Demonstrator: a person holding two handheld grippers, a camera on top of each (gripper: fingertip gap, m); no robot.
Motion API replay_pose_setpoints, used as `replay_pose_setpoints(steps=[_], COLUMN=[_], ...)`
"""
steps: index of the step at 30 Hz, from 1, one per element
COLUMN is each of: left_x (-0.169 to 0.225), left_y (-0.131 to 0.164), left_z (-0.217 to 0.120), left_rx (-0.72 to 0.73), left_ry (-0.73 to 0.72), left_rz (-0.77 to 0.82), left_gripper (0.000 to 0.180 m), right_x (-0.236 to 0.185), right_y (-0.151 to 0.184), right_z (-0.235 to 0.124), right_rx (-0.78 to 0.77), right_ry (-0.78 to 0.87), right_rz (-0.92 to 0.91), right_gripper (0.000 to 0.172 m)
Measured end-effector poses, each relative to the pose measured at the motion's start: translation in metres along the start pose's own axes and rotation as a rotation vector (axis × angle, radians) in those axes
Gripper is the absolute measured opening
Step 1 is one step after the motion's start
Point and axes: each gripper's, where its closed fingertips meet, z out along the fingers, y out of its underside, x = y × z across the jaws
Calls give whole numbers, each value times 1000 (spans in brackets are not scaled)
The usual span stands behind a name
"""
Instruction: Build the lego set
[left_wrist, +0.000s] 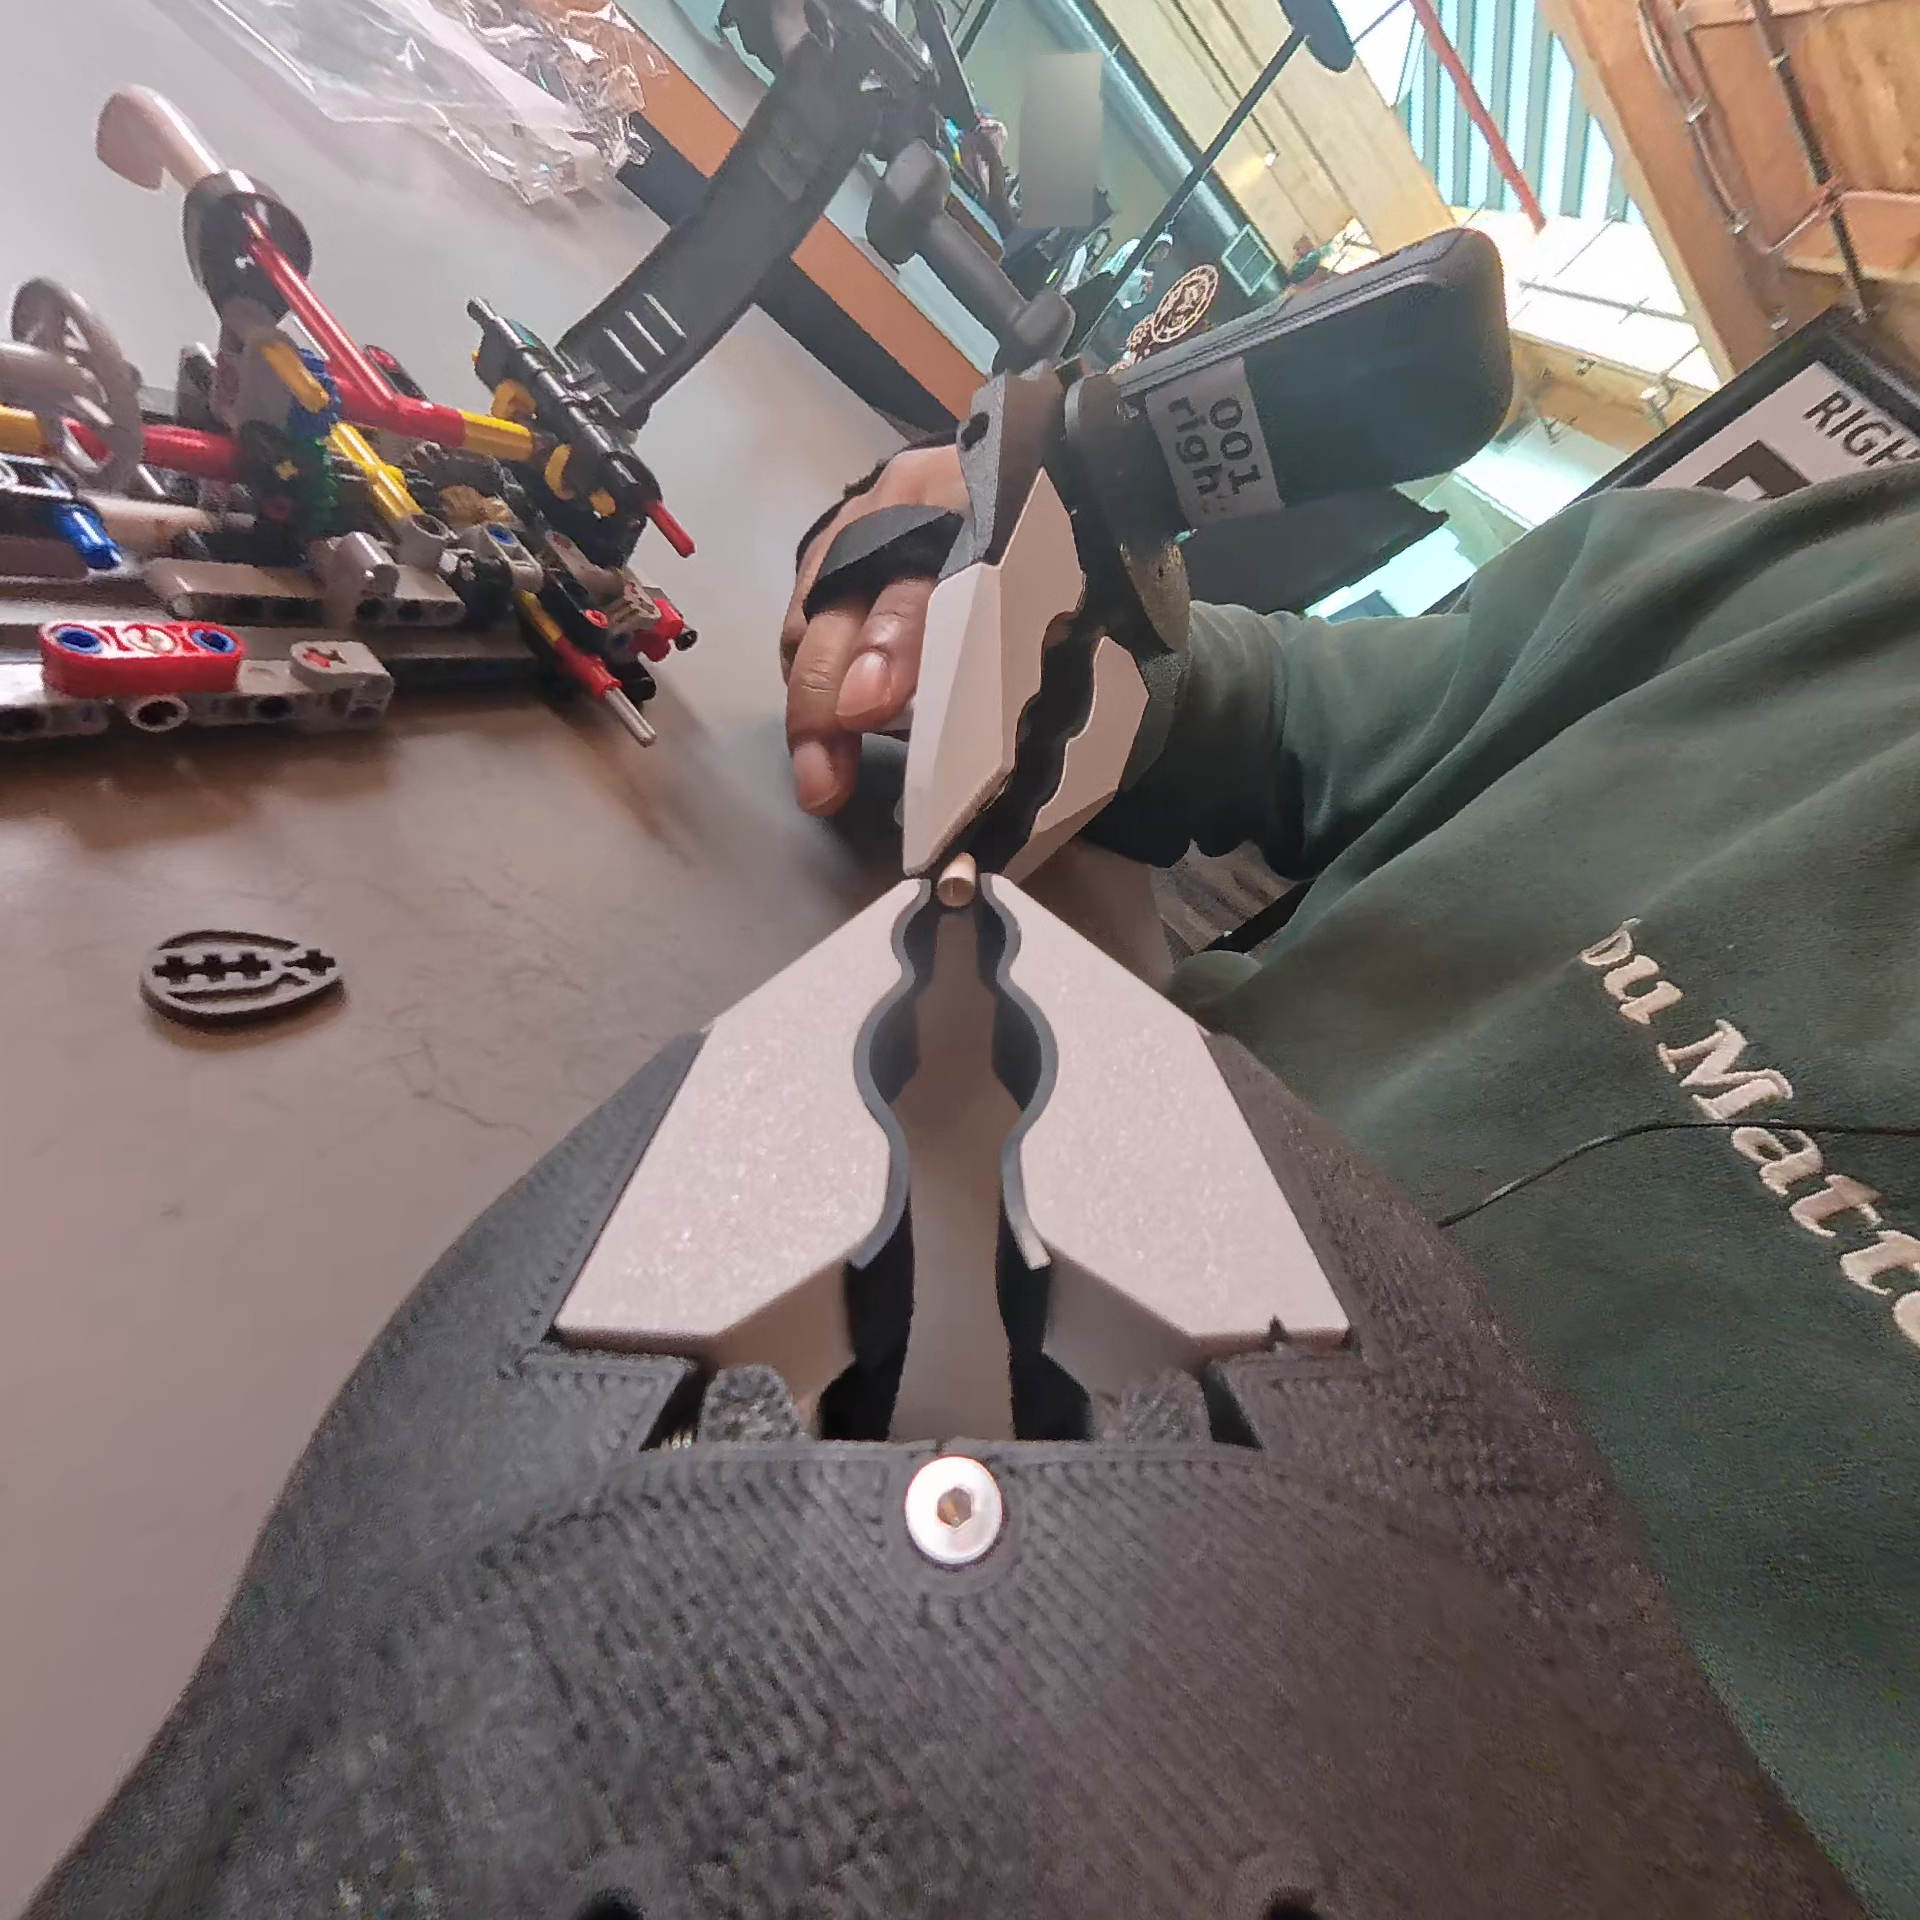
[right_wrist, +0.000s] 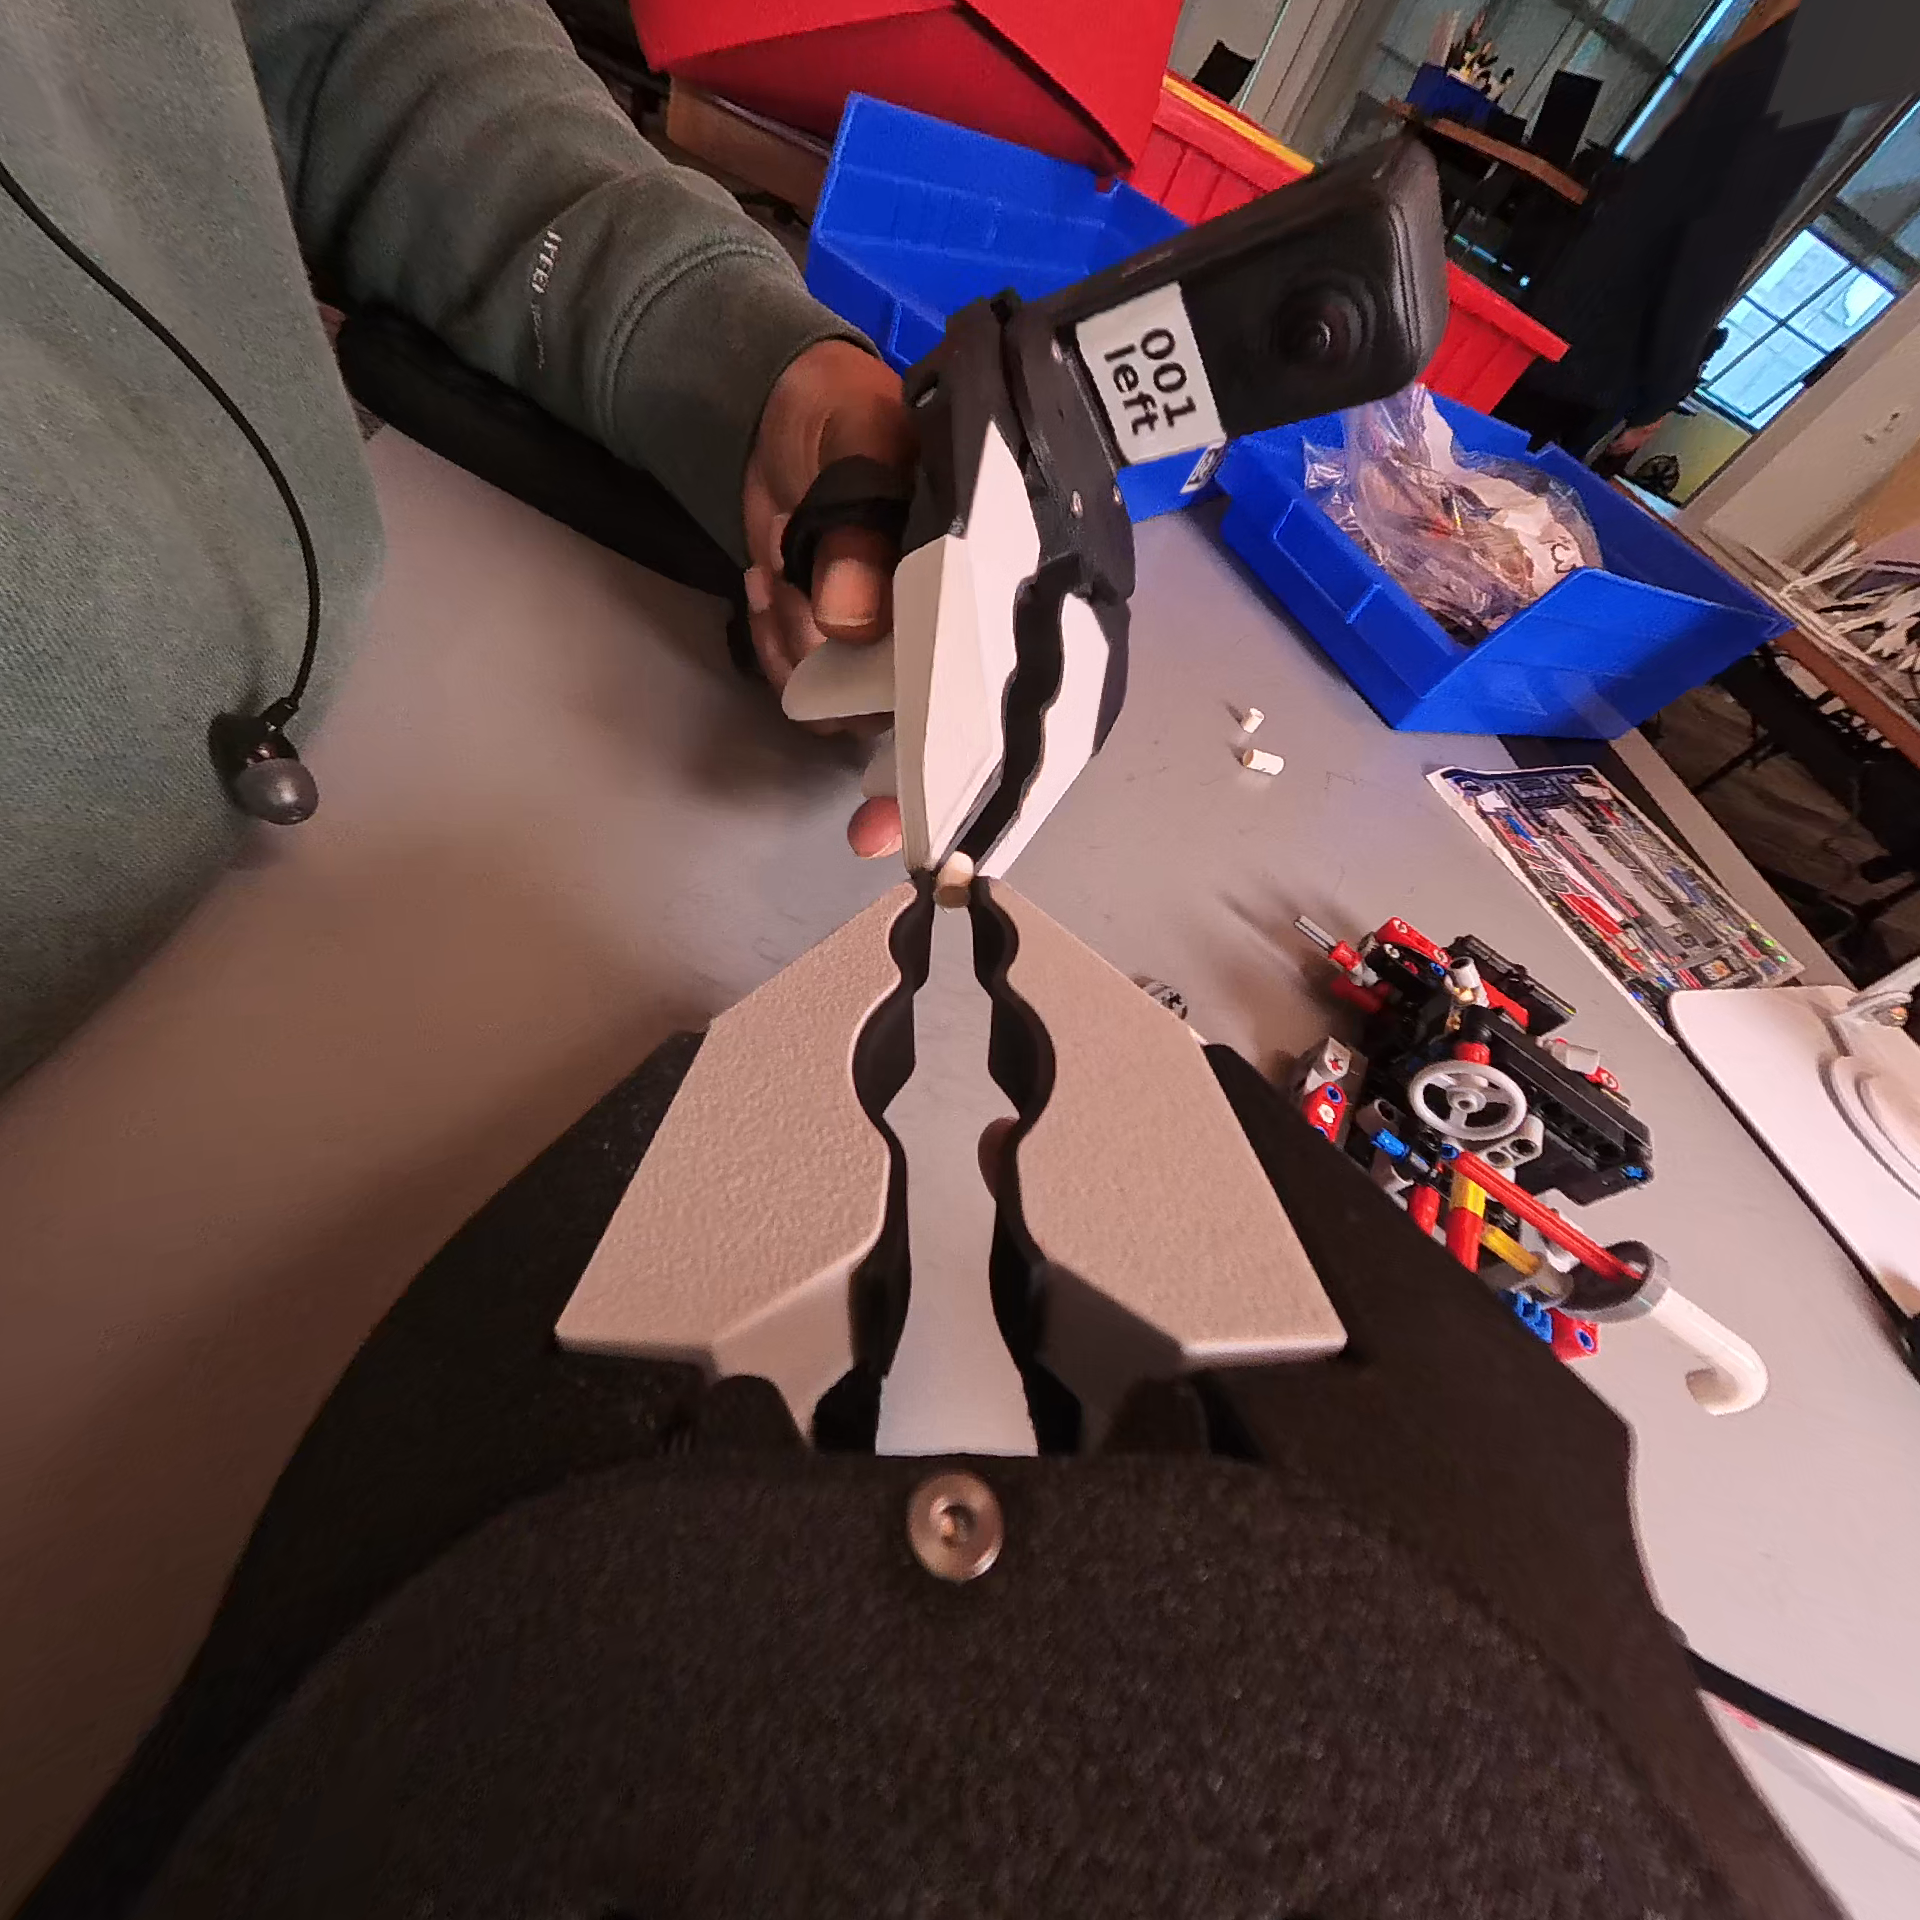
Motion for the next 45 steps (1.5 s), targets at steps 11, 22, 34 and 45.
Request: replay_pose_setpoints(steps=[11,22,34,45], left_x=[4,4,1,-62], left_y=[3,2,-22,-78], left_z=[1,1,-7,-30], left_rx=[-19,1,100,201], left_ry=[23,49,-83,-526], left_rz=[-6,-71,185,401], left_gripper=[4,4,4,4], right_x=[-4,-3,19,180], right_y=[-1,-1,-21,-31], right_z=[-1,-1,-12,-135], right_rx=[2,3,52,-37], right_ry=[-24,-16,70,360], right_rz=[-12,-21,35,101], right_gripper=[5,5,16,11])
